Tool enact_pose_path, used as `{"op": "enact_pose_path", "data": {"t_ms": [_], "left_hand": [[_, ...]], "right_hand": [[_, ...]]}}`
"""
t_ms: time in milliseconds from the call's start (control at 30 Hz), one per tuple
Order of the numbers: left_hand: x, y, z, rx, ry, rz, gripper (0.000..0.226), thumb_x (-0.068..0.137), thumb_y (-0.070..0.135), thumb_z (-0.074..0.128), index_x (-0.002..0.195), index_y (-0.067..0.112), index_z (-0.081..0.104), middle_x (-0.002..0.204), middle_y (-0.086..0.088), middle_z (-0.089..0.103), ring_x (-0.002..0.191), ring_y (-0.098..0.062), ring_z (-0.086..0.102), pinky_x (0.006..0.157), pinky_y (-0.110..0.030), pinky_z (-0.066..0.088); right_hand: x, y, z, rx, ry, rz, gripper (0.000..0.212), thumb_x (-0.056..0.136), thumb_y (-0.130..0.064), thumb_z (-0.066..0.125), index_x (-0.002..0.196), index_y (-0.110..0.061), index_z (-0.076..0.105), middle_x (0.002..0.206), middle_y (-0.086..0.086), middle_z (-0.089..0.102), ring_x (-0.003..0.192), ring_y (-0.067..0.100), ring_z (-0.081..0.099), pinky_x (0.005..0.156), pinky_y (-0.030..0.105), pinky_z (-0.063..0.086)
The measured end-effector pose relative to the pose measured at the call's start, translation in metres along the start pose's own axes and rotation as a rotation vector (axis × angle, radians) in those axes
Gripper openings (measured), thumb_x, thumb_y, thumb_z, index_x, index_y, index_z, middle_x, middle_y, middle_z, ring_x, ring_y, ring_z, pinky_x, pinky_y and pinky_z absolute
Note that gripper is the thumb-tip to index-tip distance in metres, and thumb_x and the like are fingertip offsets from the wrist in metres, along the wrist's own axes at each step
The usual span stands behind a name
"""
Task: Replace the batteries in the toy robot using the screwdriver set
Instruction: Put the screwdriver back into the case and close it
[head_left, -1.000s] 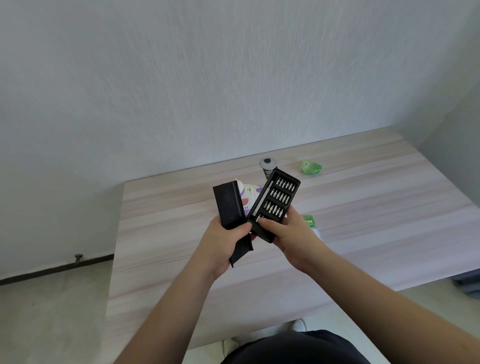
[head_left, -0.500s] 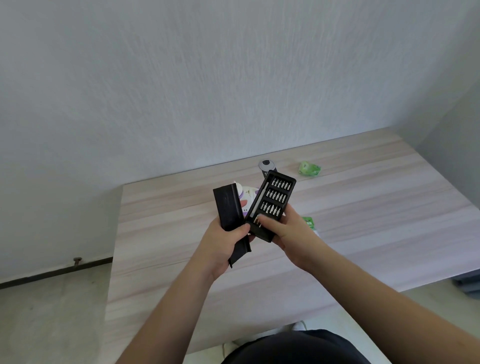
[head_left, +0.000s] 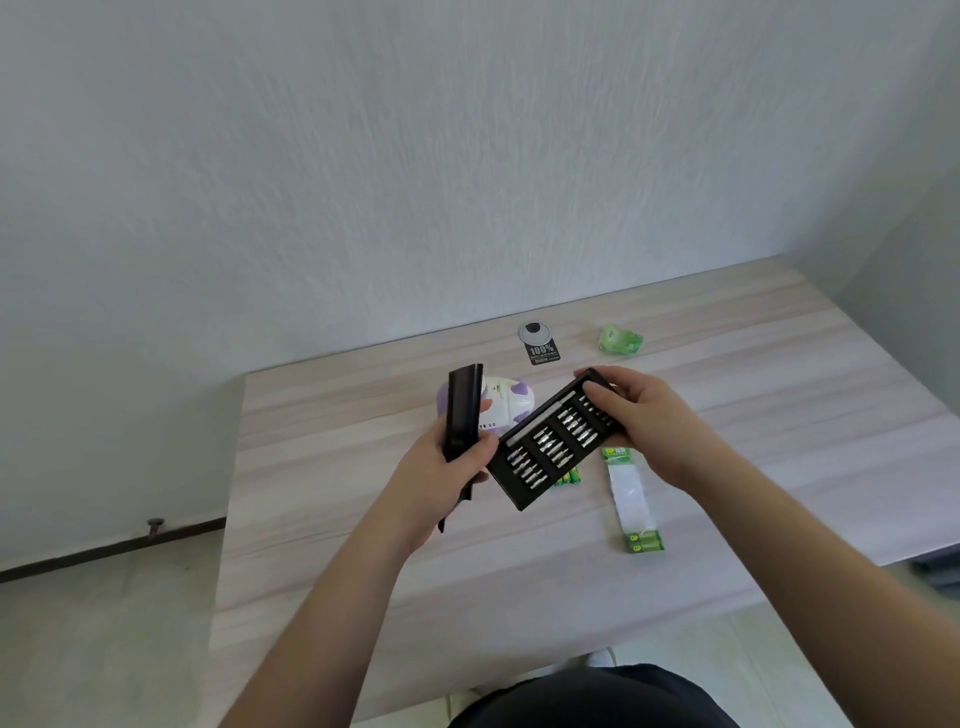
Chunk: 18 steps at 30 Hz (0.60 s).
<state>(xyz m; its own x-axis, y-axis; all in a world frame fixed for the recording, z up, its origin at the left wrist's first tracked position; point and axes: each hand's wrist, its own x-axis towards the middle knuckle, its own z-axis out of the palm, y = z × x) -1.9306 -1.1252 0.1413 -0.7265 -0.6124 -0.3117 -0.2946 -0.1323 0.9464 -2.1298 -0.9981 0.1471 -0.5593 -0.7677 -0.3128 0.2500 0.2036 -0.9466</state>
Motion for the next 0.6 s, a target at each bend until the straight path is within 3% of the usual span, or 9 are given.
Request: {"op": "enact_pose_path", "data": {"t_ms": [67,133,233,333,433,600], "left_hand": [[0.0,0.002,-0.003,0.218,0.082,0.073,0.026,0.092,0.039,0.061,0.114,0.051,0.055,0.1,0.011,0.07,0.088,-0.008,0.063,0.07,-0.022,0.048],[0.0,0.002,-0.009,0.406,0.14,0.152,0.036,0.088,0.048,0.062,0.121,0.052,0.048,0.114,0.017,0.065,0.094,-0.002,0.06,0.071,-0.016,0.043],[0.003,-0.002,-0.016,0.701,0.12,0.218,0.076,0.077,0.062,0.062,0.143,0.044,0.03,0.127,0.015,0.058,0.107,-0.011,0.057,0.086,-0.027,0.045],[0.008,-0.009,-0.021,1.053,0.154,0.295,0.096,0.065,0.084,0.043,0.146,0.035,0.028,0.123,0.011,0.058,0.107,-0.017,0.056,0.089,-0.034,0.046],[0.015,-0.022,-0.025,1.226,0.224,0.439,0.094,0.068,0.087,0.032,0.141,0.028,0.039,0.11,0.004,0.064,0.097,-0.022,0.06,0.081,-0.038,0.048],[0.018,-0.029,-0.025,1.287,0.334,0.619,0.084,0.073,0.08,0.04,0.137,0.026,0.045,0.105,0.003,0.064,0.091,-0.022,0.062,0.077,-0.038,0.049]], "right_hand": [[0.001,0.003,-0.003,0.011,0.058,-0.015,0.019,0.097,-0.012,0.054,0.114,-0.011,0.064,0.091,0.005,0.073,0.077,0.013,0.072,0.061,0.023,0.057],[0.002,0.006,-0.006,0.032,0.134,-0.03,0.017,0.097,-0.011,0.054,0.111,-0.011,0.064,0.09,0.006,0.072,0.075,0.012,0.071,0.06,0.024,0.057],[0.005,0.007,-0.012,0.042,0.228,-0.06,0.019,0.099,-0.014,0.052,0.113,-0.01,0.063,0.09,0.006,0.07,0.075,0.012,0.069,0.063,0.024,0.058],[0.007,0.004,-0.017,0.058,0.278,-0.087,0.021,0.099,-0.016,0.051,0.117,-0.011,0.061,0.094,0.007,0.069,0.078,0.014,0.069,0.063,0.023,0.057],[0.008,0.0,-0.02,0.05,0.284,-0.105,0.022,0.099,-0.016,0.051,0.119,-0.011,0.06,0.097,0.008,0.07,0.081,0.015,0.069,0.064,0.024,0.058],[0.009,0.001,-0.017,0.045,0.278,-0.094,0.023,0.099,-0.016,0.052,0.119,-0.009,0.06,0.095,0.008,0.07,0.078,0.014,0.068,0.062,0.022,0.056]]}}
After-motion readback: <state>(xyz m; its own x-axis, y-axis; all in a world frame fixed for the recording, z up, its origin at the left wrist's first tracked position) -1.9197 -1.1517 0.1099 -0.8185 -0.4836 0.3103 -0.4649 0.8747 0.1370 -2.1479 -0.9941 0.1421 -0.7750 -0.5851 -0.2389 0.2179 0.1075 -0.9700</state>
